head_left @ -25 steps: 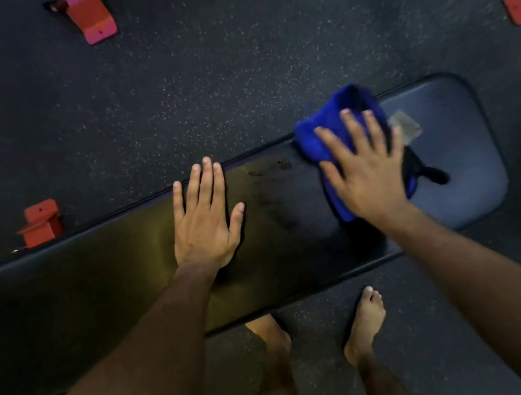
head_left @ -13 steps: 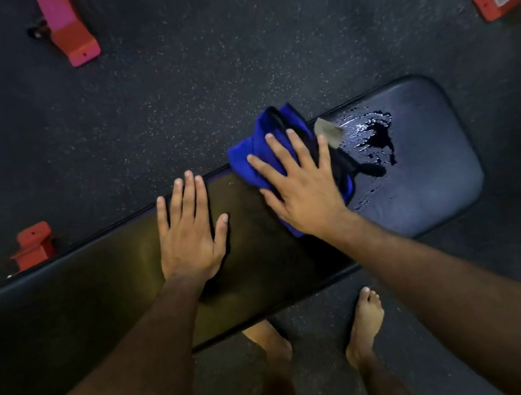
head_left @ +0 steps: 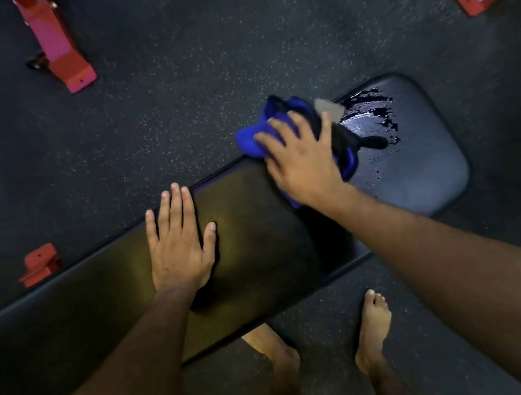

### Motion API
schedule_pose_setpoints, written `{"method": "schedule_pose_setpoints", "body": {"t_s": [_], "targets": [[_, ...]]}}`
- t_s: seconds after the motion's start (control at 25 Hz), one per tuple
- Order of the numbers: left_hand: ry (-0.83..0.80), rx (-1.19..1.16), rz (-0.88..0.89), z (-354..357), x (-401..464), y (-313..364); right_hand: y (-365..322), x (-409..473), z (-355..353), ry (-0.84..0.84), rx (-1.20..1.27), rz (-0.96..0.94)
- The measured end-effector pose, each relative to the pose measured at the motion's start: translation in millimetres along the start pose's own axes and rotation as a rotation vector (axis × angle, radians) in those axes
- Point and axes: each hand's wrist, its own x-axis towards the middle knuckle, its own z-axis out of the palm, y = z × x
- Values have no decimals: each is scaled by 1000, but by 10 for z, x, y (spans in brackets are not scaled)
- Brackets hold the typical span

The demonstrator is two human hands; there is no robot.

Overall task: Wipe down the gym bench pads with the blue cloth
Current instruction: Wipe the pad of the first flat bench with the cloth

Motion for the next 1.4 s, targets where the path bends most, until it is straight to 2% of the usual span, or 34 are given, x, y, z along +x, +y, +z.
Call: {"method": "schedule_pose_setpoints", "body": {"t_s": [0.08,0.24,0.36,0.44,0.48,0.56,0.64,0.8,0.92,1.16,1.4], "targets": [[-41,3,-2,-21,5,11,261,-229,-19,-13,1,-125],[-126,-64,-16,-158,31,21,944,-202,-244,-37,63,75],[-3,-104,25,-313,234,365,1062,-25,-571,162,290,178],[49,-159,70,-312,517,762,771,-146,-609,270,257,97],[57,-194,75,-289,660,969,580,-270,-554,260,227,34],[53,-224,34,-215,837,1281,316,-515,-358,121,171,-38],[39,-131,-8,-95,890,1368,298,-601,-165,14,123,-58],[89,-49,1,7,925,1370,517,-377,-122,-6,97,-95],[105,-58,6,-20,943,1399,818,-90,-175,26,67,15],[62,-58,-7,-30,936,1406,1777,-287,-238,194,173,485],[48,-34,-15,-42,942,1433,1962,-844,-247,210,300,545]]}}
